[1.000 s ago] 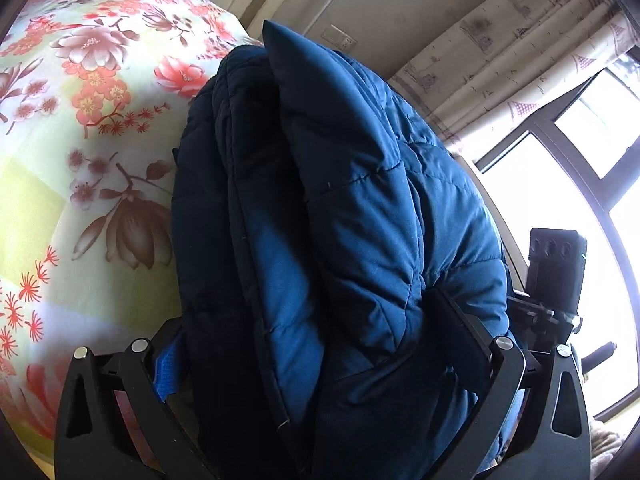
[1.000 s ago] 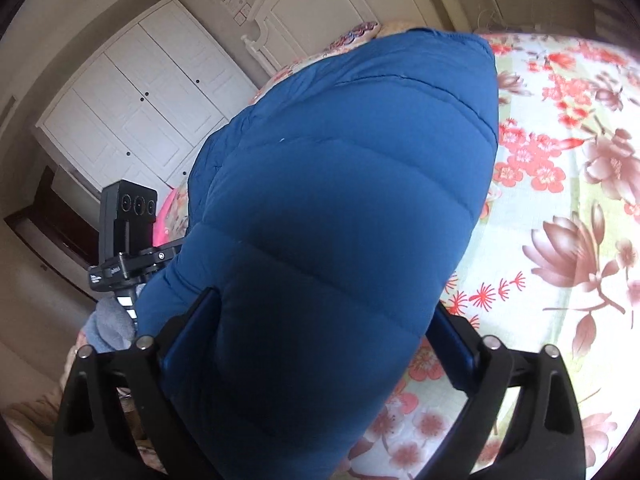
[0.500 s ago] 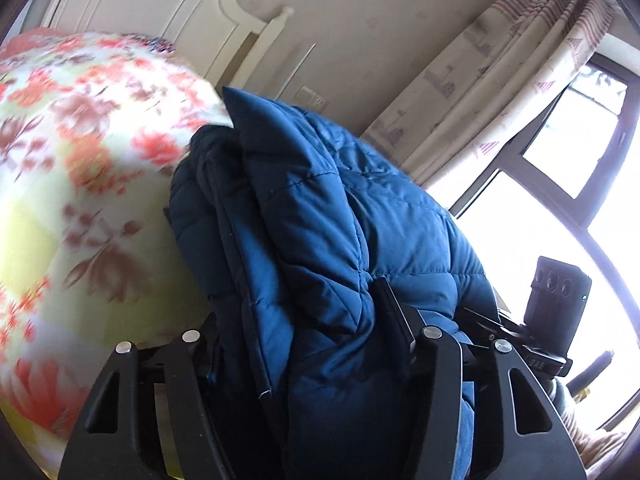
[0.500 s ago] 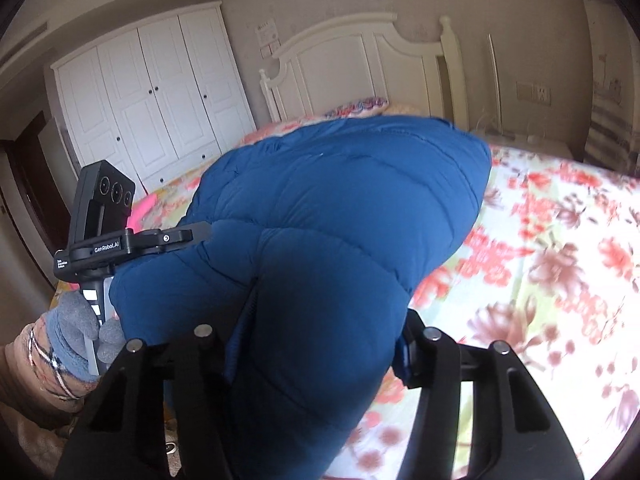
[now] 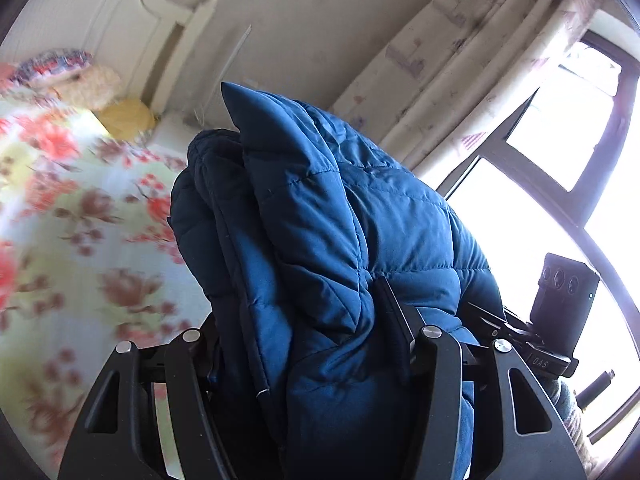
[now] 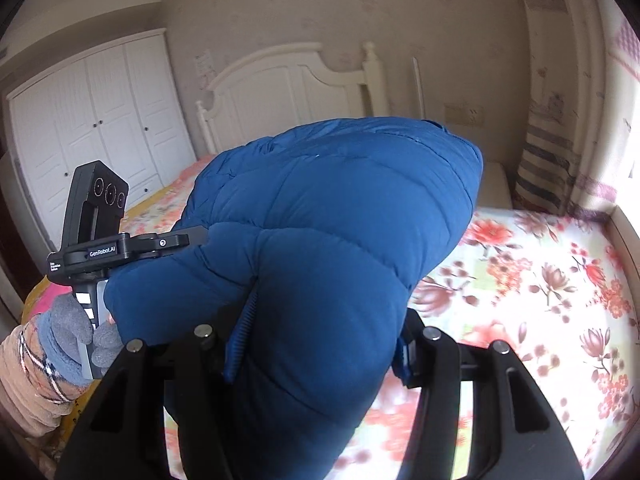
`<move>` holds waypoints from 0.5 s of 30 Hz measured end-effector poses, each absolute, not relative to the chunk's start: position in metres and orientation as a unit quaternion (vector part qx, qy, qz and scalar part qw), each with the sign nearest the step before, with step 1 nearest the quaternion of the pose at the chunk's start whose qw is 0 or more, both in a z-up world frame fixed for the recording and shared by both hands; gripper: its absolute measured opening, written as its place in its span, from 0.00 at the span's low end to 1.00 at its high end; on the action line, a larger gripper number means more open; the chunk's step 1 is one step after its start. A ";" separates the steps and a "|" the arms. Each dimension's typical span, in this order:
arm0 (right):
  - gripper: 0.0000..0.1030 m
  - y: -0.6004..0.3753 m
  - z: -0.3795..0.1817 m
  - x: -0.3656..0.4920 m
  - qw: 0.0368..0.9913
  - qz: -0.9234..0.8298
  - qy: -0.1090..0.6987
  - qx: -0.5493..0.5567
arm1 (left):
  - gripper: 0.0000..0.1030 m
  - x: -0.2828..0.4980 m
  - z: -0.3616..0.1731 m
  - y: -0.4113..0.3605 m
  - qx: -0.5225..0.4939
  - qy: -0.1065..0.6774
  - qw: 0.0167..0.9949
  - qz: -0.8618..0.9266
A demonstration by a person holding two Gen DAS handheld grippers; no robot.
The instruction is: Fold large clothes
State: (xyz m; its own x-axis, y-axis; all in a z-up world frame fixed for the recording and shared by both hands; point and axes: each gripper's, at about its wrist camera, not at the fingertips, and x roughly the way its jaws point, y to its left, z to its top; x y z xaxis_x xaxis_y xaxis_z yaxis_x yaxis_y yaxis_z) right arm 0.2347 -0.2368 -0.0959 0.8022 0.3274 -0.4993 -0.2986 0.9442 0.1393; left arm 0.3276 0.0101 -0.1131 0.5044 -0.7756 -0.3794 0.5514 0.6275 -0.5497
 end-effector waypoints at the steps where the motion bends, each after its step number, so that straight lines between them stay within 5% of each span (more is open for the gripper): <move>1: 0.53 -0.247 -0.102 0.241 0.947 0.161 0.277 0.027 | 0.49 0.339 -0.124 -0.004 -0.180 0.322 0.844 -0.389; 3: 0.55 -0.275 -0.131 0.266 0.934 0.150 0.323 0.032 | 0.50 0.359 -0.152 -0.027 -0.177 0.363 0.832 -0.380; 4: 0.61 -0.288 -0.151 0.277 0.924 0.144 0.350 0.054 | 0.58 0.366 -0.173 -0.040 -0.168 0.383 0.830 -0.370; 7: 0.69 -0.316 -0.171 0.272 0.915 0.183 0.338 0.126 | 0.62 0.364 -0.171 -0.044 -0.167 0.368 0.834 -0.376; 11: 0.79 -0.305 -0.151 0.260 0.926 0.121 0.349 0.082 | 0.71 0.366 -0.153 -0.043 -0.132 0.389 0.836 -0.364; 15: 0.79 -0.266 -0.103 0.218 0.969 0.016 0.247 -0.022 | 0.86 0.356 -0.113 -0.032 -0.073 0.354 0.883 -0.299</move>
